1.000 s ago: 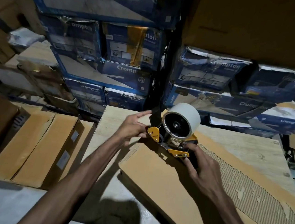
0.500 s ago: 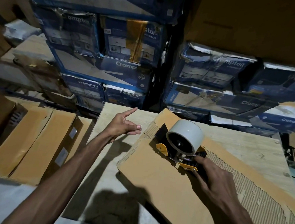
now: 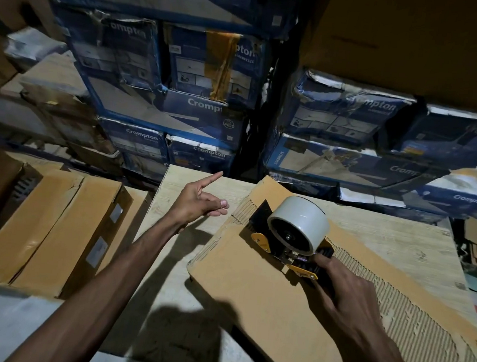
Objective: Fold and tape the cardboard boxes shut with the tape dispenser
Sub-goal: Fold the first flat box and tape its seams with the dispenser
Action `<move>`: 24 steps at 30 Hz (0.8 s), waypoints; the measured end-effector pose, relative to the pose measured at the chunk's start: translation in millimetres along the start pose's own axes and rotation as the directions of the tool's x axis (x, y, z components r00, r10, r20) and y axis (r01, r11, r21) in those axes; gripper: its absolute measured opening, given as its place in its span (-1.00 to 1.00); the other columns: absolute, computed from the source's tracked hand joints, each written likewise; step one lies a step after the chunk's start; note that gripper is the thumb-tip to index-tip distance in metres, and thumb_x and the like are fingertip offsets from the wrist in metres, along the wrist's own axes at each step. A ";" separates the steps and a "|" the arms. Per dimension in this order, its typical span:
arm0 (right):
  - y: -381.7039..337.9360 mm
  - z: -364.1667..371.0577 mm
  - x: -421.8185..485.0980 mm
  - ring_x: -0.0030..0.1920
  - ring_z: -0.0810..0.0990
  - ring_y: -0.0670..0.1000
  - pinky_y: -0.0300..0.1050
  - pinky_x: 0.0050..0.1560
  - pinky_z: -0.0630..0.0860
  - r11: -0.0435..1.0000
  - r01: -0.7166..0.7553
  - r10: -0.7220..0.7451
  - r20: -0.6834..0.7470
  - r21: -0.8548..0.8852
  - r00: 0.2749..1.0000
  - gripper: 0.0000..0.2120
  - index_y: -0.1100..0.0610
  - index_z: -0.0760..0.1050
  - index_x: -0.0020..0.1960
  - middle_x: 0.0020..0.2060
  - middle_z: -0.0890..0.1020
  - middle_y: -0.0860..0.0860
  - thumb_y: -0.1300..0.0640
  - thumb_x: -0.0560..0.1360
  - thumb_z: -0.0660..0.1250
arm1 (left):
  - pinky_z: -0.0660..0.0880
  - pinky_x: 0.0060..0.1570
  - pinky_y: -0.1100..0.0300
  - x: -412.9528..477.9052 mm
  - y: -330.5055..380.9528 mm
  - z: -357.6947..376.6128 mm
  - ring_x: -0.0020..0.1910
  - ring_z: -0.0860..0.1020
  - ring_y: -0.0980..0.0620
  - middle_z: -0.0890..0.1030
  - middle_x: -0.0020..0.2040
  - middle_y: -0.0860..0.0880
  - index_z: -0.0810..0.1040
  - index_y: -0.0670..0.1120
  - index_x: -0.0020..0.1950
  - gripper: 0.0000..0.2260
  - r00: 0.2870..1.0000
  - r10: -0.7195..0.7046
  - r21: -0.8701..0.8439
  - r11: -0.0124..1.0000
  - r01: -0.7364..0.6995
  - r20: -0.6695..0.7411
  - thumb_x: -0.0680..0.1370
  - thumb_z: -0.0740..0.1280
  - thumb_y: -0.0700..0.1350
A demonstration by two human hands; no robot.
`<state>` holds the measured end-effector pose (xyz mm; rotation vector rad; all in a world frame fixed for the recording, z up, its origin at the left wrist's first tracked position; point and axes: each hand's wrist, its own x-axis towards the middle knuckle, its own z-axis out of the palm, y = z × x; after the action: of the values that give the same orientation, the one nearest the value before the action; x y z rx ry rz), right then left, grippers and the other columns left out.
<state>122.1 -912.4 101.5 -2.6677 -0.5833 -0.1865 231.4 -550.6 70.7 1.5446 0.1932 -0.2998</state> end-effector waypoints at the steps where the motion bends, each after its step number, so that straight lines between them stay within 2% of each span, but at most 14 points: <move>1: 0.9 -0.1 -0.5 -0.31 0.63 -0.07 -0.11 -0.42 0.58 1.000 -0.001 0.001 -0.002 0.001 1.000 -0.63 -0.11 0.41 0.34 -0.01 0.70 -0.10 -0.16 0.58 0.19 | 0.68 0.05 0.05 -0.1 0.9 -0.4 -0.01 0.74 -0.18 0.74 -0.03 -0.25 0.28 -0.01 0.64 -0.25 1.000 0.012 0.002 1.000 -0.012 -0.003 0.52 0.50 -0.32; 6: -1.0 0.3 0.2 -0.28 0.64 -0.08 -0.15 -0.39 0.57 1.000 -0.014 0.014 -0.010 0.011 1.000 -0.62 -0.10 0.43 0.35 0.00 0.70 -0.12 -0.16 0.57 0.19 | 0.69 0.03 0.08 0.4 -1.3 -0.5 -0.02 0.74 -0.17 0.74 -0.04 -0.25 0.28 -0.02 0.63 -0.25 1.000 0.013 0.015 1.000 -0.013 -0.008 0.52 0.50 -0.33; 11: -3.2 7.9 0.8 -0.30 0.61 -0.11 -0.06 -0.44 0.56 0.999 -0.038 0.039 0.039 -0.012 0.998 -0.62 -0.16 0.42 0.36 0.01 0.67 -0.16 -0.19 0.58 0.20 | 0.68 -0.03 0.14 4.4 -11.3 0.7 -0.03 0.74 -0.15 0.75 -0.05 -0.22 0.29 -0.03 0.63 -0.25 1.000 -0.015 0.059 0.998 0.016 -0.012 0.51 0.51 -0.30; 14: -2.5 9.9 2.4 -0.32 0.58 -0.12 -0.12 -0.45 0.54 0.999 -0.020 0.022 0.065 -0.038 0.998 -0.62 -0.14 0.40 0.37 -0.01 0.66 -0.14 -0.17 0.58 0.24 | 0.64 -0.13 0.25 4.6 -15.7 8.9 -0.17 0.74 0.03 0.75 -0.15 -0.15 0.31 -0.10 0.62 -0.30 0.999 -0.046 0.061 0.997 0.045 0.025 0.53 0.50 -0.31; 16: -1.9 9.3 3.2 -0.32 0.58 -0.13 -0.13 -0.45 0.54 0.999 -0.025 0.027 0.068 -0.036 0.997 -0.62 -0.13 0.40 0.37 -0.02 0.66 -0.13 -0.17 0.58 0.21 | 0.57 -0.19 0.35 1.0 -20.5 15.4 -0.34 0.65 0.20 0.73 -0.29 -0.07 0.35 -0.11 0.59 -0.38 0.997 -0.067 0.063 0.996 0.065 0.028 0.56 0.46 -0.30; 17: -2.0 9.3 3.2 -0.32 0.58 -0.13 -0.14 -0.45 0.54 0.999 -0.031 0.034 0.068 -0.037 0.997 -0.62 -0.13 0.41 0.37 -0.02 0.66 -0.13 -0.18 0.59 0.18 | 0.56 -0.18 0.36 -0.9 -23.8 17.7 -0.35 0.63 0.23 0.73 -0.29 -0.08 0.37 -0.11 0.58 -0.41 0.997 -0.079 0.060 0.995 0.077 0.017 0.58 0.45 -0.29; 18: -2.5 9.6 3.4 -0.32 0.58 -0.13 -0.13 -0.45 0.54 0.998 -0.035 0.038 0.070 -0.044 0.997 -0.62 -0.13 0.41 0.37 -0.02 0.66 -0.13 -0.19 0.59 0.16 | 0.58 -0.15 0.35 -2.3 -27.6 19.3 -0.30 0.66 0.22 0.75 -0.21 -0.11 0.39 -0.10 0.57 -0.44 0.996 -0.090 0.048 0.995 0.090 0.002 0.58 0.45 -0.26; 20: -3.3 10.2 3.7 -0.33 0.56 -0.13 -0.12 -0.45 0.54 0.998 -0.033 0.037 0.076 -0.051 0.996 -0.62 -0.14 0.40 0.37 -0.02 0.65 -0.14 -0.21 0.60 0.14 | 0.64 0.02 0.22 -1.5 -39.7 20.8 -0.06 0.73 0.10 0.75 -0.01 -0.14 0.42 -0.06 0.57 -0.43 0.994 -0.103 0.012 0.995 0.104 -0.037 0.57 0.48 -0.19; 22: -3.7 10.0 3.8 -0.36 0.56 -0.12 -0.08 -0.48 0.55 0.998 -0.031 0.034 0.070 -0.047 0.997 -0.62 -0.14 0.39 0.37 -0.04 0.65 -0.13 -0.21 0.61 0.12 | 0.61 0.22 0.00 -1.2 -50.1 23.5 0.14 0.70 0.00 0.71 0.18 -0.15 0.42 0.00 0.57 -0.41 0.989 -0.124 0.032 0.991 0.127 -0.078 0.56 0.50 -0.12; 24: -3.6 8.9 4.7 -0.37 0.56 -0.11 -0.08 -0.50 0.54 0.998 -0.032 0.036 0.067 -0.049 0.997 -0.62 -0.12 0.39 0.37 -0.06 0.64 -0.13 -0.21 0.61 0.10 | 0.52 0.36 -0.09 -0.4 -60.8 26.1 0.31 0.60 -0.05 0.61 0.36 -0.16 0.40 0.05 0.58 -0.41 0.977 -0.177 0.102 0.977 0.189 -0.115 0.57 0.50 -0.10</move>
<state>125.2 -903.9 95.6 -2.7375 -0.5606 -0.1015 210.5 -576.6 13.6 1.6590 0.4094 -0.3804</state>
